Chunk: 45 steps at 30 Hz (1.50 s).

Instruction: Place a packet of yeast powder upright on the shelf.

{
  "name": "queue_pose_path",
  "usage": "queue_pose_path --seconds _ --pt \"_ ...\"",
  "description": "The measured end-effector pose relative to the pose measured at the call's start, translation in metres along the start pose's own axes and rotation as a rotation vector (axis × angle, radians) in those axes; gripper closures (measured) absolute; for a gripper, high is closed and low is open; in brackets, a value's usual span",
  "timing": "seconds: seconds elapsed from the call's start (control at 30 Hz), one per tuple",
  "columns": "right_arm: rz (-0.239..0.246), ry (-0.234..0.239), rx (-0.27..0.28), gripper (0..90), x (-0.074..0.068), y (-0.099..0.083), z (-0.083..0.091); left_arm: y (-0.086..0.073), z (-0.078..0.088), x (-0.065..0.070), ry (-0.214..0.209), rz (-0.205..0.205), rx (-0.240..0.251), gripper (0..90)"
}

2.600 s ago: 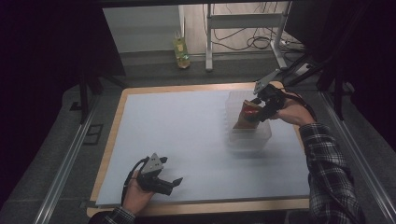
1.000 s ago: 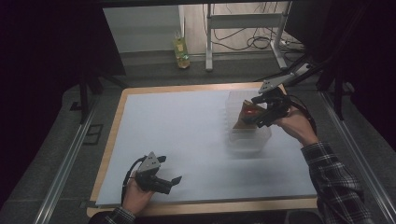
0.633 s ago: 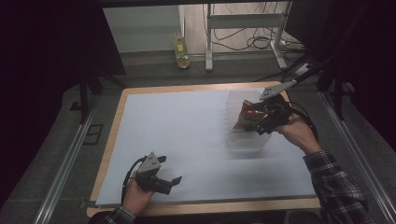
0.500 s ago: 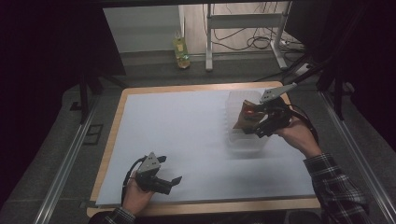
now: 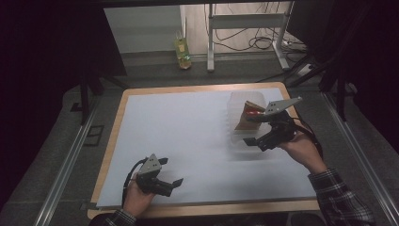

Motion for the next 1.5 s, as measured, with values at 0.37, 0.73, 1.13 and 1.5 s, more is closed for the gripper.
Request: queue_pose_path --seconds 0.37,0.73,1.13,1.5 --pt "0.009 0.002 0.015 4.2 -0.01 -0.013 0.005 0.0 0.0 0.0 0.007 0.002 -0.001 2.5" --pt "0.019 -0.008 0.01 4.2 -0.024 -0.032 0.003 0.0 0.0 0.001 0.015 -0.008 -0.011 2.5" --pt "0.001 -0.001 0.025 4.1 -0.035 -0.048 0.0 0.0 0.0 0.001 0.016 -0.011 -0.01 2.6" --pt "-0.022 -0.003 0.024 2.0 -0.042 -0.059 -0.005 0.0 0.0 0.001 0.016 -0.007 -0.008 2.5"
Point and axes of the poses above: each handheld gripper's, and its own axes: z roughly backward along the jaws, y roughly out of its top, x roughly to its right, the point moved 3 cm from there along -z, roughly forward along the jaws, and after that the axes turned 7 degrees about -z, right-handed, at the moved point
